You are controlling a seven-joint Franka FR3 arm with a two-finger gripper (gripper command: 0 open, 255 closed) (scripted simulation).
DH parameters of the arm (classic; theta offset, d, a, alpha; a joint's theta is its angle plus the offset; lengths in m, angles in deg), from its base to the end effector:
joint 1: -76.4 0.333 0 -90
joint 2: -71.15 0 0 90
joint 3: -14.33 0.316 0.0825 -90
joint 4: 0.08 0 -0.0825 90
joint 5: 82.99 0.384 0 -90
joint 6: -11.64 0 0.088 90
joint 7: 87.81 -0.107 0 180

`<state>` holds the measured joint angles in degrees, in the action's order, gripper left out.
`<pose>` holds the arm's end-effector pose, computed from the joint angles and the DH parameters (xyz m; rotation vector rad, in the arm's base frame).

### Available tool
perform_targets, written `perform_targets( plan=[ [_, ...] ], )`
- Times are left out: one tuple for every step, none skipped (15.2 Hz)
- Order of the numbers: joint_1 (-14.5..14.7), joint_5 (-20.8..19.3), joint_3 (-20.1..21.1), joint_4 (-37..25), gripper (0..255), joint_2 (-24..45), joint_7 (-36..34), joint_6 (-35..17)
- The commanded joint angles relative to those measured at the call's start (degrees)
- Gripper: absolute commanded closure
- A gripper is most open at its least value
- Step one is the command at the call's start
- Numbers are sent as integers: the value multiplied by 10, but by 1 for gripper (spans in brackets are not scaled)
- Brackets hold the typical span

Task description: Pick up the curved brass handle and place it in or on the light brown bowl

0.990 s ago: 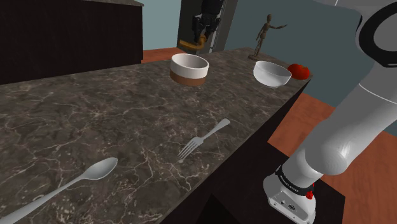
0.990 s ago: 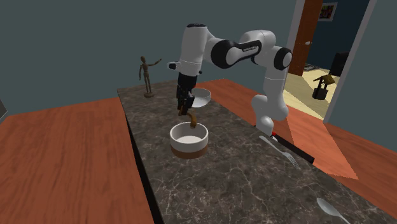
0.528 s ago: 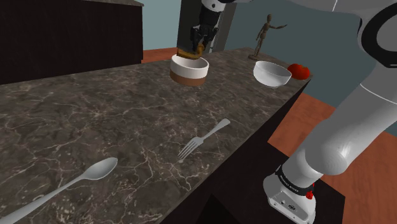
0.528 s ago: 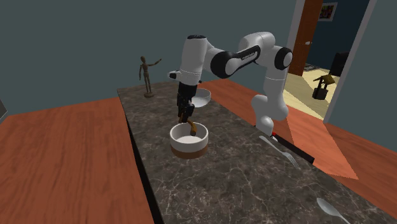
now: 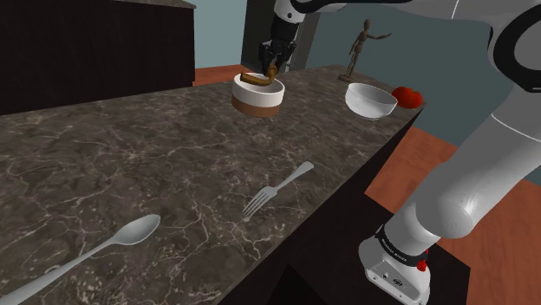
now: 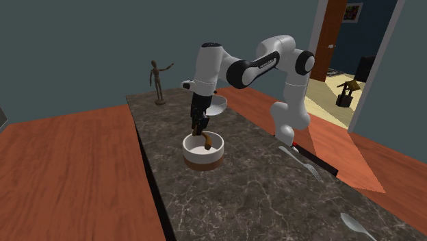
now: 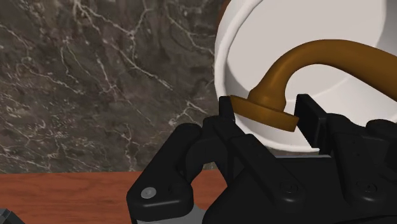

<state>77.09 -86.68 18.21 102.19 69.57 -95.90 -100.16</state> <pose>0.5719 0.0418 0.5731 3.0835 -0.0666 0.3089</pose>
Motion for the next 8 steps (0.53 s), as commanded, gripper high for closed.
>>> perform_targets(
  plan=[
    [0,0,0,0,255,0,0,0],
    [0,0,0,0,255,0,0,0],
    [0,0,0,0,0,0,0,0],
    [0,0,0,0,0,0,0,0],
    [0,0,0,0,0,0,0,0],
    [0,0,0,0,0,0,0,0],
    [0,0,0,0,0,0,0,0],
    [0,0,0,0,0,0,0,0]
  ],
)
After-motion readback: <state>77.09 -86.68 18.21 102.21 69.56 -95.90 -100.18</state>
